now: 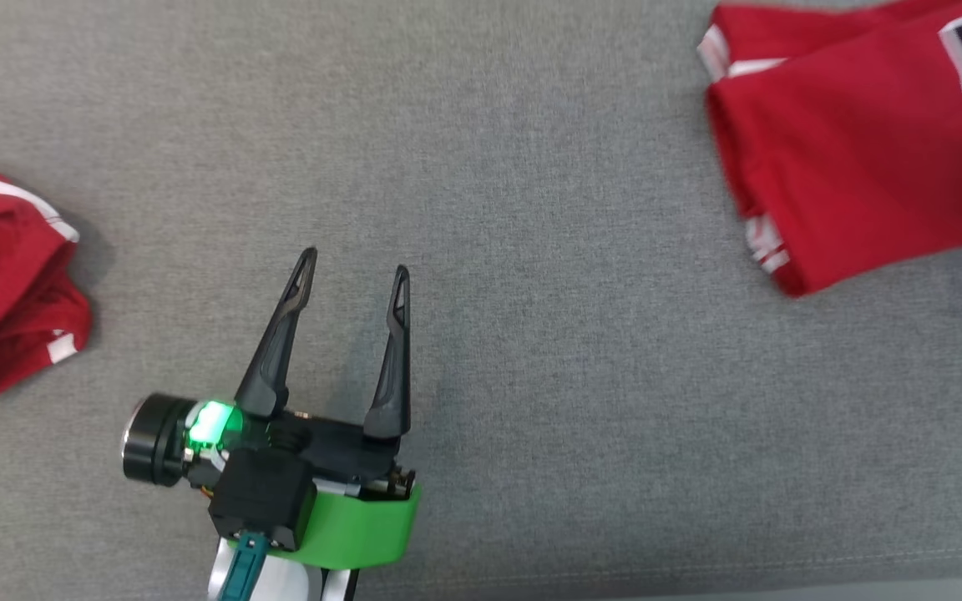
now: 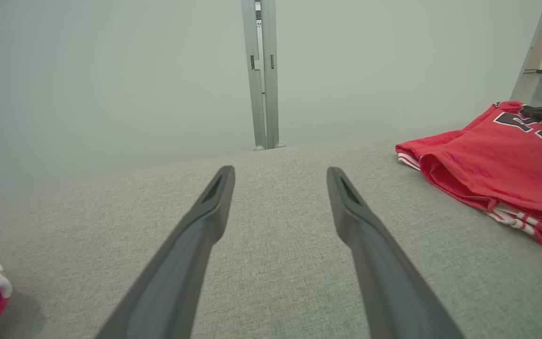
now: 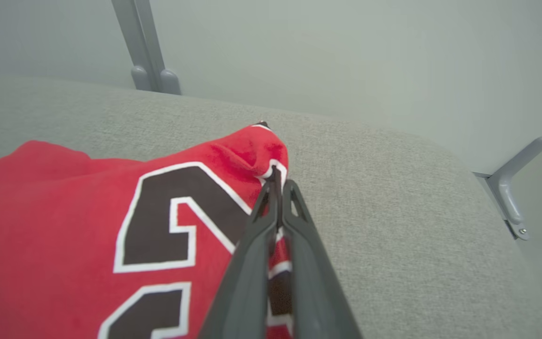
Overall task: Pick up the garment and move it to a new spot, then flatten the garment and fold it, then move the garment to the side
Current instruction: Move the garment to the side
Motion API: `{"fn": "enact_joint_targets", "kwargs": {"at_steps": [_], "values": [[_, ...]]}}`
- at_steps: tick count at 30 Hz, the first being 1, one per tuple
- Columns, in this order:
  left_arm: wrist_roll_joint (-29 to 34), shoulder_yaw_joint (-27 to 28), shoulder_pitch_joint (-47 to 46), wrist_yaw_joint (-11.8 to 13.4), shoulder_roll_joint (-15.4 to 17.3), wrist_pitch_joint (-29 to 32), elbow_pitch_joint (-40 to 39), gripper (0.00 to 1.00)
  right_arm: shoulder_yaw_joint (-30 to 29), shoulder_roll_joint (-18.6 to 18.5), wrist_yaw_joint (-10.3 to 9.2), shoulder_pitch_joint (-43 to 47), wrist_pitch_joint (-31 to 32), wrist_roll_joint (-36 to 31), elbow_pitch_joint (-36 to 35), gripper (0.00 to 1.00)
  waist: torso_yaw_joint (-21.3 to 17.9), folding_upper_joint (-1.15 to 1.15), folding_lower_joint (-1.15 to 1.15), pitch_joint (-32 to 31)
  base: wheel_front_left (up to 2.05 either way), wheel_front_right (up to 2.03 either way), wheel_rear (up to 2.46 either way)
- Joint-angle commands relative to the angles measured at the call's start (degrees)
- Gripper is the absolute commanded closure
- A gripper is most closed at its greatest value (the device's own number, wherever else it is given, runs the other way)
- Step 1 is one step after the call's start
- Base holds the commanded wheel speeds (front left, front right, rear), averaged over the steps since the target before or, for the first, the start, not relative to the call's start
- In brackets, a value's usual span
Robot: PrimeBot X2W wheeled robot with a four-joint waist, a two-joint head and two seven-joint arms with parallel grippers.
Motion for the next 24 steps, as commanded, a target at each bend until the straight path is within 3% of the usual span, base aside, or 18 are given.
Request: {"fn": "enact_joint_targets", "kwargs": {"at_steps": [1,10,16,23,24], "values": [[0.56,-0.03,-1.96,-0.36,0.38,-0.17,-1.07,0.00,-1.82,-1.33,-0.11,-1.37,-0.20,-1.63,-0.34,1.00,-1.69,0.00,0.00,6.48,0.00,0.00,0.00],[2.01,-1.64,-7.25,-1.62,1.54,-0.11,-5.96,0.00,-12.61,-9.98,-0.11,-4.35,-0.23,-9.09,-1.49,1.00,-1.45,0.00,0.00,14.49,0.00,0.00,0.00],[1.88,-2.86,-8.90,-1.91,2.23,-0.11,-7.42,0.00,-15.73,-15.68,-0.12,-5.47,-0.23,-12.04,-0.46,1.00,-0.19,0.00,0.00,16.87,0.00,0.00,0.00],[0.82,-2.49,-9.50,-1.49,3.02,-0.11,-7.88,0.00,-18.91,-19.28,-0.12,-7.29,-0.20,-15.23,0.61,1.00,1.00,0.00,0.00,18.38,0.00,0.00,0.00],[0.63,-2.52,-9.63,-1.55,3.03,-0.11,-7.84,0.00,-19.68,-19.23,-0.11,-7.95,-0.19,-16.13,0.83,0.53,1.17,0.00,0.00,18.48,0.00,0.00,0.00]]}}
